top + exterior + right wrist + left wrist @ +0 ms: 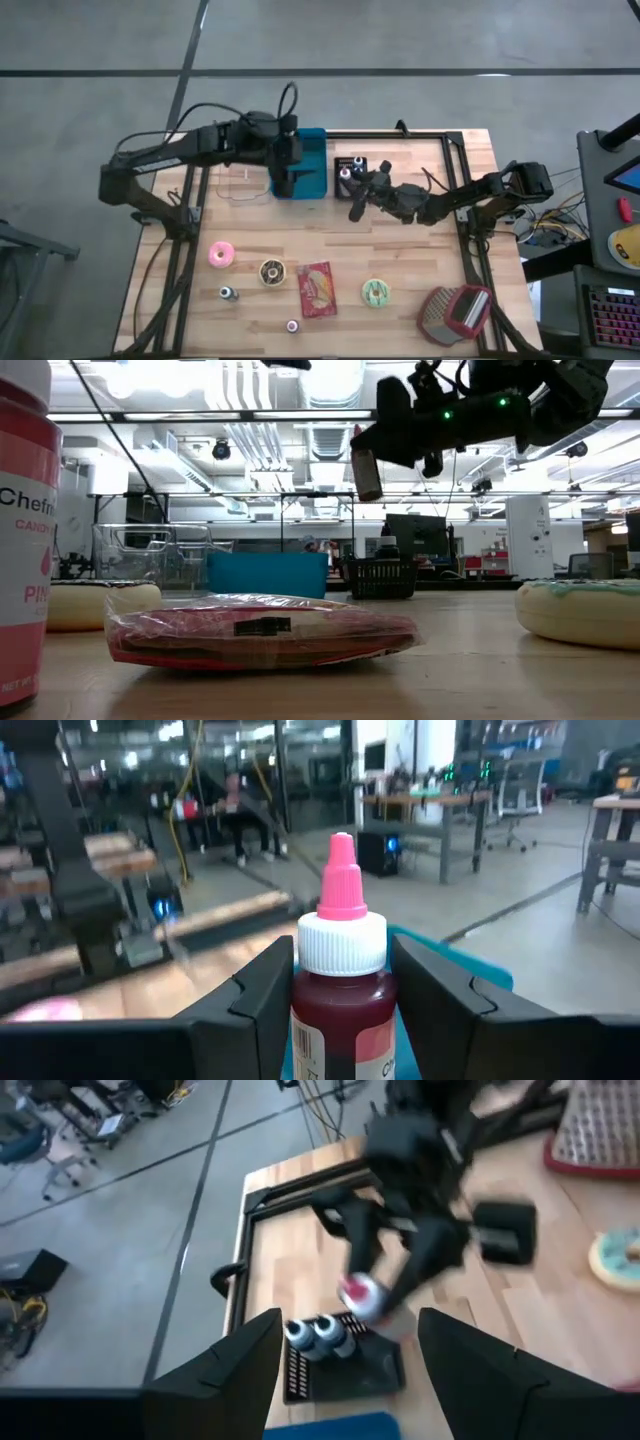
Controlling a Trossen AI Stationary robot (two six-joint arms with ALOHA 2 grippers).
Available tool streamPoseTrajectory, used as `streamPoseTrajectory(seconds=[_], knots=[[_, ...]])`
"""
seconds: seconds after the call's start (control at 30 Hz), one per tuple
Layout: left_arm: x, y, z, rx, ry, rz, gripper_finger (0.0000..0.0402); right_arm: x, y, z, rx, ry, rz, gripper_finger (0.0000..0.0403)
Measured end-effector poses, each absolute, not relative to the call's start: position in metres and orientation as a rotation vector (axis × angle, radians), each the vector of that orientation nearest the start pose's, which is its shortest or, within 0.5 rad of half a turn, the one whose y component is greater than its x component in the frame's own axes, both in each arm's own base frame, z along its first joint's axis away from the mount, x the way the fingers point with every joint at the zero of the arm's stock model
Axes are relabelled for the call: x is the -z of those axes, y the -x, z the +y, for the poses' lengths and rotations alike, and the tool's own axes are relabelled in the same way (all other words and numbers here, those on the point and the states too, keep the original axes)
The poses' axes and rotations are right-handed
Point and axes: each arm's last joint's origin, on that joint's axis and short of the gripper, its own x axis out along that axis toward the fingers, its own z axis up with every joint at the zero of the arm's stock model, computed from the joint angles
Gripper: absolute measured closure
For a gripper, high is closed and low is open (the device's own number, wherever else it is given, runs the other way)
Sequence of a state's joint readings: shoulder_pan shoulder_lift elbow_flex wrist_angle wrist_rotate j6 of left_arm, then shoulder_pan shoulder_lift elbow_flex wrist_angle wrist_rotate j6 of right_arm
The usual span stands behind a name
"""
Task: Pick & Place Food Item
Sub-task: Put the top pink food coloring bottle into the black bin
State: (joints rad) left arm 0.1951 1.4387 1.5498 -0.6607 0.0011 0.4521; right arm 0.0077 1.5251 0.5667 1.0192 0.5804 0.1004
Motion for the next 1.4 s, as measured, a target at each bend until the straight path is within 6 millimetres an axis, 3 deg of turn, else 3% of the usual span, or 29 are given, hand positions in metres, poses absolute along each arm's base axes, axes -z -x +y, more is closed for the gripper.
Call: streamPoseTrajectory(seconds=[0.37,0.7,0.83,1.07,1.4], knots=[[-0.337,-0.246,0.051,-0.150,-0.350,0.397,0.0163,-0.210,-0.289,-0.022,0.590,-0.170,-0.137,0.0247],[-0.326,-0.203,0.043,-0.183,-0.365,0.264,0.0163,-0.199,-0.289,-0.024,0.613,-0.126,-0.018,0.0245],[-0.328,-0.199,0.042,-0.183,-0.367,0.238,0.0163,-0.188,-0.288,-0.027,0.671,-0.142,0.069,0.0244],[-0.329,-0.204,0.043,-0.185,-0.370,0.214,0.0163,-0.189,-0.286,-0.029,0.751,-0.149,0.050,0.0254],[-0.328,-0.208,0.043,-0.185,-0.370,0.211,0.0163,-0.163,-0.304,-0.029,0.744,-0.023,-0.033,0.0253]])
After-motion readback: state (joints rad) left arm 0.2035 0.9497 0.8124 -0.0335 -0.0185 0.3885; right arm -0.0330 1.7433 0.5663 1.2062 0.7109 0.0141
